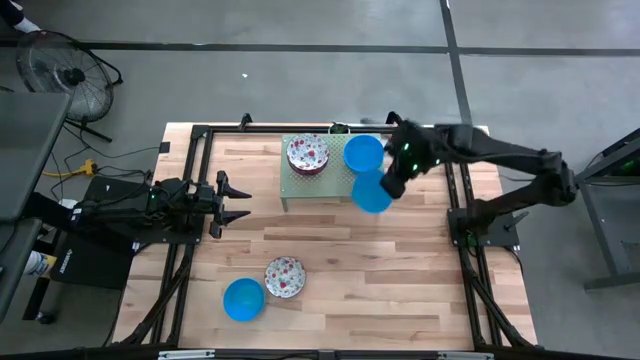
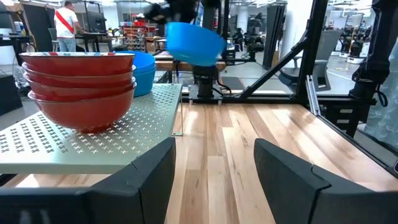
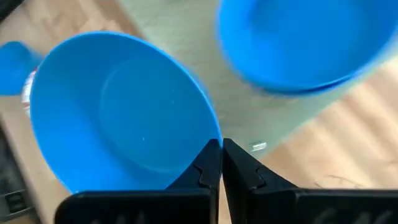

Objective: Pick & Place Mini bowls
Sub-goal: Stack the blue bowl on the blue bowl on the shelf

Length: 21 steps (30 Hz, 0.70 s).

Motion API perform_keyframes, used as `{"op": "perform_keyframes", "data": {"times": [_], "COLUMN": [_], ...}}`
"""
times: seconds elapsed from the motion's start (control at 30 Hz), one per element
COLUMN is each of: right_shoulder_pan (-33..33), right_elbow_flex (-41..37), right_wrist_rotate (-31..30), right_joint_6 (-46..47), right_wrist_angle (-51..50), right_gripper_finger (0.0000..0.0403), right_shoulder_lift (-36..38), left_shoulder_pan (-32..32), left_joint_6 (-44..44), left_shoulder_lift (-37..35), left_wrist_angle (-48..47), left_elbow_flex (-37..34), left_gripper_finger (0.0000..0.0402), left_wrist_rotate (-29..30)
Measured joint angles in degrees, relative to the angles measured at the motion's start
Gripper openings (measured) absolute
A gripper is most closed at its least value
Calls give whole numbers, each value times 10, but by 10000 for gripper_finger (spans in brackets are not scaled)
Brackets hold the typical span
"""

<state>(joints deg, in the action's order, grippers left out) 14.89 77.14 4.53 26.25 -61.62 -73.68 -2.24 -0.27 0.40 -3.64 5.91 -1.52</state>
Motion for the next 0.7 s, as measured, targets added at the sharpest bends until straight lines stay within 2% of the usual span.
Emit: {"op": "perform_keyframes", "data": {"times": [0.17,0.37,0.7], "right_shoulder_pan": [81,152,205], "right_elbow_flex": [1,1,2], "right_wrist_rotate": [2,54,89], "right_joint_6": [-104,-171,-176], "right_wrist_angle": [21,56,136], "right_gripper_finger": [0,0,0], "right_shoulder_lift": [9,17,4], "left_shoulder_pan": [0,0,0], "left_joint_6": [0,0,0], "left_shoulder_lift": [0,0,0], "left_wrist_angle": [0,0,0], "left_elbow_flex": [0,0,0], "left_gripper_finger": [213,213,213], "left_wrist_rotate": [0,0,0]}}
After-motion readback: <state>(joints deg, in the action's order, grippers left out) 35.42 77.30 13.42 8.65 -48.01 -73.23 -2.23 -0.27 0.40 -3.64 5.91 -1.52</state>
